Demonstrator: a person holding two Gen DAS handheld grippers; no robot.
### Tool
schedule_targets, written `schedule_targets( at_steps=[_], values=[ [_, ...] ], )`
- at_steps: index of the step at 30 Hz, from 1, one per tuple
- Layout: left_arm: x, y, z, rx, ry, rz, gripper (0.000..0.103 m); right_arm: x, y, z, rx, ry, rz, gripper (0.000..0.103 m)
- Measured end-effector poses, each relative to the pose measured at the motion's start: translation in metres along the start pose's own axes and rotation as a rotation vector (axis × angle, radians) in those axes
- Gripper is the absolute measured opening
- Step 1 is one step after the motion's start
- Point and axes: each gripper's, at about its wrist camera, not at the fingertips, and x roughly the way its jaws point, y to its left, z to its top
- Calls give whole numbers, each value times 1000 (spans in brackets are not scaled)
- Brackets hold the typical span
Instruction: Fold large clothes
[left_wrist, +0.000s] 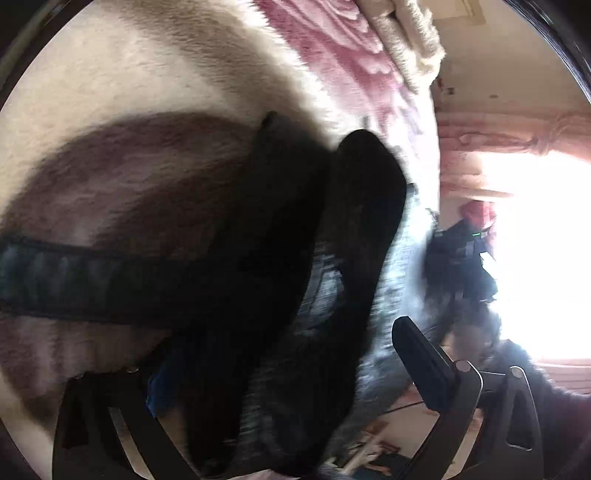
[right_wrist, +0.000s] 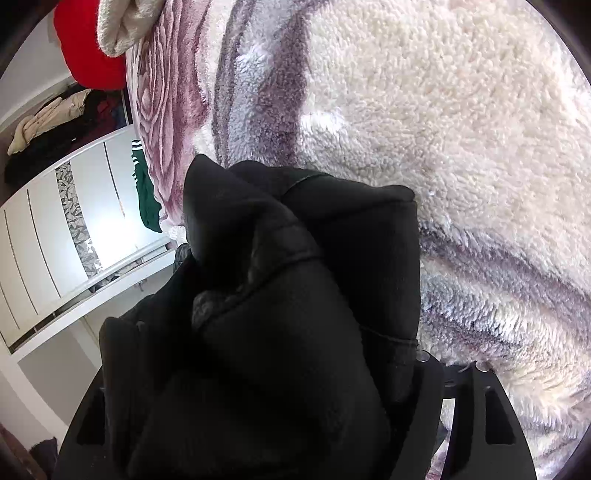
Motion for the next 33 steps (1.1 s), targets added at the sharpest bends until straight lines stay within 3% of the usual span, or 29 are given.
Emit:
schedule_targets(
  at_steps=[2,5,7,9,10,15,23,29,33],
  values=[
    [4,-5,0,-2,-7,-24,103,-1,-3,2,5,1,6,77],
    [16,-25,0,62,-17,51,102,-1,-2,2,8,-10,2,76],
    [17,-34,0,87,-36,100,71,-2,-1,-2,8,-28,-15,72],
    [6,-34,2,74,-66,83,51,-6,-1,-6,39,-52,-15,65],
    [3,-32,4,61,-68,74,47,-8,0,-8,50,-61,-12,64],
    [-6,-51,10,86,-56,111,44,-17,15,-19,47,-90,21,55],
    [-43,-98,28,131,-84,121,42,-49,70,-20,-13,-111,66,52],
    [-79,-146,78,188,-102,135,42,-90,132,1,-58,-152,89,52],
    [-94,-196,153,241,-134,141,42,-129,182,39,-87,-182,104,52]
  ],
)
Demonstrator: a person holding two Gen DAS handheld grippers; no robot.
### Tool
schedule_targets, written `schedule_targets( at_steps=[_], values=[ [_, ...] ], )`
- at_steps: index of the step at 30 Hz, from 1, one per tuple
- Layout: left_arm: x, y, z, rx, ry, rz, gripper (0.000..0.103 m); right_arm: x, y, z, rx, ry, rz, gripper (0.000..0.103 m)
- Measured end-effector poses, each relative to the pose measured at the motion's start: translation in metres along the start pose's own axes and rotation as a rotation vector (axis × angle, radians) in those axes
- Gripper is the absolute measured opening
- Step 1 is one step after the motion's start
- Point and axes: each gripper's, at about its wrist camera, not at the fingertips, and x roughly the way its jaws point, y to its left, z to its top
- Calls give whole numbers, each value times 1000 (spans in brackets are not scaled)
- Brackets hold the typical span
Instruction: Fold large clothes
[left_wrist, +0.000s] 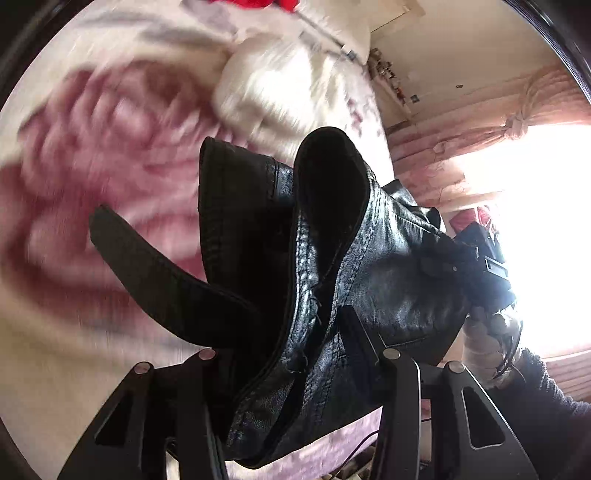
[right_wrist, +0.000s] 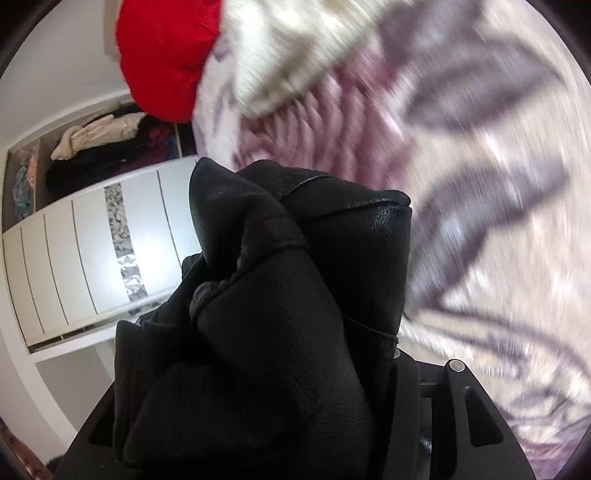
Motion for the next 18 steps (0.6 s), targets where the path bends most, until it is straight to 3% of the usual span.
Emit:
schedule_targets(
  at_steps=[4,6,12,15,17,18],
  values=[
    [13,-17,88,42,-35,-5,42,-28,56,75,-58,-48,3,52],
    [29,-17,147,63,-50,-4,42,-37,80,123,-79,-70,1,52],
    [94,24,278,33,-35,-10,42,-35,113,285,-106,-101,-38,52],
    [136,58,312,1,17,0,43,-15,107,359,-88,-87,-83,52],
    [150,74,323,-12,38,-3,50,4,95,397,-56,-70,-129,52],
    [156,83,328,-22,49,-14,59,11,89,408,-45,-61,-133,52]
  ],
)
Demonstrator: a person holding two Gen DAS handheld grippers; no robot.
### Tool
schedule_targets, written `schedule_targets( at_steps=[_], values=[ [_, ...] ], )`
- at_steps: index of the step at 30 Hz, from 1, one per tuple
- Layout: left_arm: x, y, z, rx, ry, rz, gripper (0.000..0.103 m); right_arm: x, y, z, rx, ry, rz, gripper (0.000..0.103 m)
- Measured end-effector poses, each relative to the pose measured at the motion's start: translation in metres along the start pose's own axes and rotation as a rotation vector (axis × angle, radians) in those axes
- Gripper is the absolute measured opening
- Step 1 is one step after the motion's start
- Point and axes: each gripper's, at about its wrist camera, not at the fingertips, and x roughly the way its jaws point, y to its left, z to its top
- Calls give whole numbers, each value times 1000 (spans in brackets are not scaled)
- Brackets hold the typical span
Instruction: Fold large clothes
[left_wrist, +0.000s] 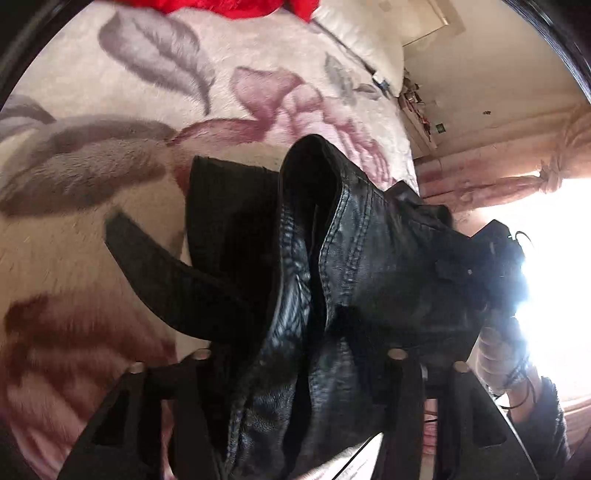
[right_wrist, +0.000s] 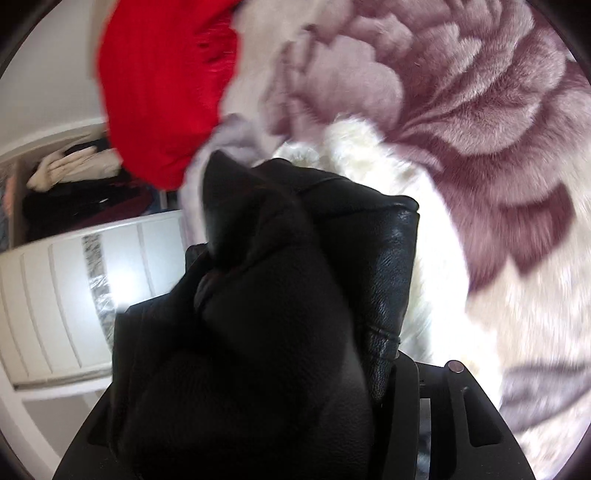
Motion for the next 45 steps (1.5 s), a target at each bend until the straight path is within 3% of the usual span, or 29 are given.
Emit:
schedule_targets(
  at_steps=[1,2,3,7,8,9,11,13,15,18,21,24,32,45],
  values=[
    [2,3,5,-9,9,-13,69,5,-6,10,13,3,3,53],
    [6,8,6,-25,29,-30,72,10,-13,19,27,4,9,58],
    [8,9,7,-29,51,-36,73,12,-18,22,30,5,8,65],
    [-6,-10,5,-20,87,28,73,13,-19,26,32,19,-26,73],
    [-10,-14,5,-31,88,50,73,9,-13,24,11,13,-65,84],
    [-17,-20,4,-31,66,90,73,1,-4,23,-22,-10,-119,100],
    [-31,-26,13,9,-21,155,73,-17,17,19,-96,-82,-210,103],
    [-44,-33,14,44,-78,241,93,-39,36,8,-151,-151,-289,103],
    [-63,-50,3,85,-167,335,103,-53,51,-12,-221,-212,-437,103],
    [-86,-82,-23,157,-311,460,103,-59,80,-67,-357,-322,-739,103],
    [-98,-112,-57,194,-377,549,103,-53,93,-122,-395,-393,-878,103],
    [-103,-139,-87,209,-384,597,103,-56,103,-175,-404,-479,-958,103],
    [-132,-215,-168,255,-416,610,103,-98,134,-304,-319,-634,-966,103],
    [-230,-313,-289,300,-556,625,103,-190,219,-498,-396,-784,-987,103]
  ],
)
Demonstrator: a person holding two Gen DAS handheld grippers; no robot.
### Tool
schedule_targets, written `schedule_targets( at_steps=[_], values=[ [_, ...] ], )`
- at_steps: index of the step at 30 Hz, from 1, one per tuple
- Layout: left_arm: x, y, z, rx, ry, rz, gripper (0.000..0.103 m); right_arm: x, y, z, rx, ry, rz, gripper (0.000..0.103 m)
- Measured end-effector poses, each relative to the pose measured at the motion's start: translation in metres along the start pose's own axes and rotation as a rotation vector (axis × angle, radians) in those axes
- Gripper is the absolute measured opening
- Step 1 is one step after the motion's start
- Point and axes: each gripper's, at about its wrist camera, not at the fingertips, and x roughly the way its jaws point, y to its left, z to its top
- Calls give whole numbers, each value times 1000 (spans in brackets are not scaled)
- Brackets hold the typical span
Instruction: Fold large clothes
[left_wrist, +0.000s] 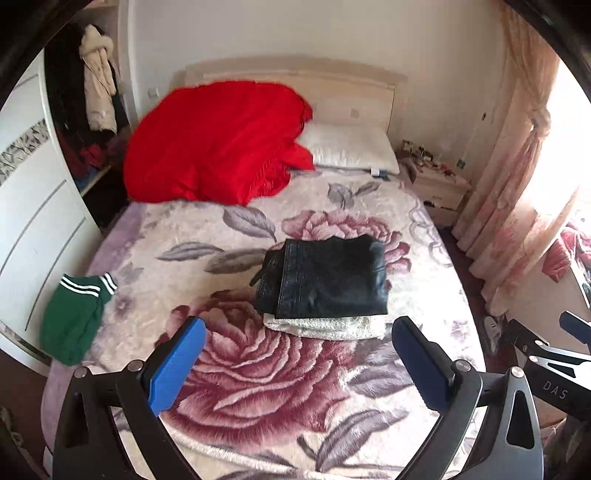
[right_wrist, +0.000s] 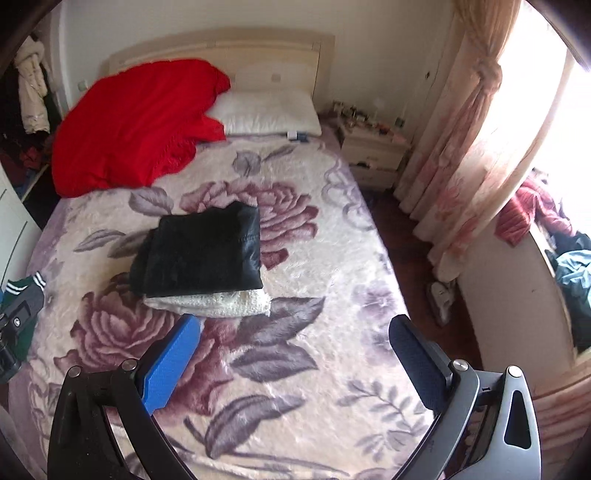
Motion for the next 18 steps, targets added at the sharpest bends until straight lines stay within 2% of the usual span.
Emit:
schedule_targets(
  at_steps=[9,18],
  values=[
    [-120,-18,-13,33,-117,23,103,-140,-31,-22,15,-119,23,103],
    [-196,-30,-27,21,-178,43,103,-252,-60,-48,30,-195,43,103]
  ],
)
